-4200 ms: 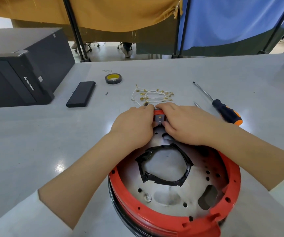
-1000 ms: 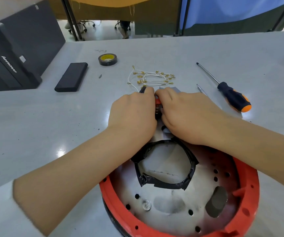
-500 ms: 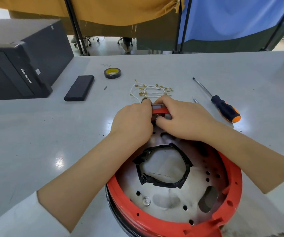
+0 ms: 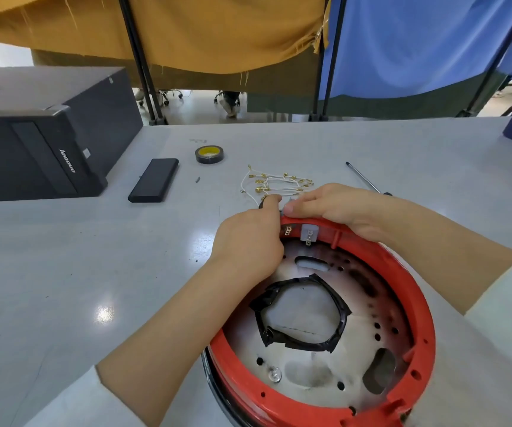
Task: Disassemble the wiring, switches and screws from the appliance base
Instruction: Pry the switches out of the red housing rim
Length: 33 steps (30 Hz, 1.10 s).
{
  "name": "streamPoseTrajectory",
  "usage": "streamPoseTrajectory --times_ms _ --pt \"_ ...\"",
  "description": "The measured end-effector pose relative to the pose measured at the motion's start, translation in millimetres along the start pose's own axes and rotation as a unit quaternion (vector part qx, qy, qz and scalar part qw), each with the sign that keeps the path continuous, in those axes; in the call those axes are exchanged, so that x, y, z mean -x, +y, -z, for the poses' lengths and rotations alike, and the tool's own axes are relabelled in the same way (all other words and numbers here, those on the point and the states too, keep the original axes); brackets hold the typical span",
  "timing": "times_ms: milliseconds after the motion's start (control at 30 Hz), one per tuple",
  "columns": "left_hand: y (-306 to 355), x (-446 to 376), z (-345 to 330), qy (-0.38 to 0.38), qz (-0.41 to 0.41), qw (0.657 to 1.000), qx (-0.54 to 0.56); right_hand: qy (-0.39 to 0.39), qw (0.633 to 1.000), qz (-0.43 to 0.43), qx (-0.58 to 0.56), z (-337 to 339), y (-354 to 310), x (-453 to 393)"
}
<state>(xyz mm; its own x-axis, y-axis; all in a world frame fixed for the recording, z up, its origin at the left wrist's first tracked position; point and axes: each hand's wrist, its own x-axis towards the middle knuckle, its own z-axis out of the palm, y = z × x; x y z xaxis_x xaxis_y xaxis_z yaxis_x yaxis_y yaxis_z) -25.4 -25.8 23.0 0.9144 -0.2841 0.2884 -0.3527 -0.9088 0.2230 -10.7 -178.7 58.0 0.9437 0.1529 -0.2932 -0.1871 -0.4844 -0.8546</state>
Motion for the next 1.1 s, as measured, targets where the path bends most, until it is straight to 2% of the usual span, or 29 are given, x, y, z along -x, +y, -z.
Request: streamPoseTrajectory --times_ms 133,333,400,467,533,600,767,933,1100 --pt "0.0 0.2 -1.1 0.008 0.005 1.000 0.019 0.003 0.999 -0.006 -0.047 0.1 -0.2 -1.7" --pt "-0.4 0.1 -2.9 0.011 0.007 1.000 0.010 0.124 0.972 0.053 -0.192 30.0 -6.3 -6.3" --pt "-0.5 0.0 -3.6 0.009 0.005 1.000 -0.005 0.145 0.984 0.055 -0.092 51.0 -1.2 -8.0" --pt "-0.8 -1.1 -3.6 0.008 0.001 1.000 -0.012 0.147 0.983 0.037 0.099 66.3 10.6 -10.7" --pt "-0.9 -2.2 -3.5 0.005 -0.002 1.000 -0.017 0.124 0.956 0.026 0.264 72.8 25.5 -15.4" --pt "-0.6 -1.7 -3.8 0.003 -0.003 1.000 -0.020 0.087 0.924 0.030 0.371 71.6 39.1 -22.4" --pt "-1.1 -1.7 -4.1 0.000 -0.013 0.999 -0.039 0.052 0.907 0.064 0.412 62.2 46.9 -46.2" --pt "-0.1 -2.0 -3.0 -0.003 -0.007 0.999 -0.037 -0.005 0.918 0.080 0.389 59.7 43.2 -64.2" --pt "-0.4 -2.6 -3.7 -0.003 -0.011 0.999 -0.034 0.008 0.903 0.103 0.417 53.5 42.9 -75.8"
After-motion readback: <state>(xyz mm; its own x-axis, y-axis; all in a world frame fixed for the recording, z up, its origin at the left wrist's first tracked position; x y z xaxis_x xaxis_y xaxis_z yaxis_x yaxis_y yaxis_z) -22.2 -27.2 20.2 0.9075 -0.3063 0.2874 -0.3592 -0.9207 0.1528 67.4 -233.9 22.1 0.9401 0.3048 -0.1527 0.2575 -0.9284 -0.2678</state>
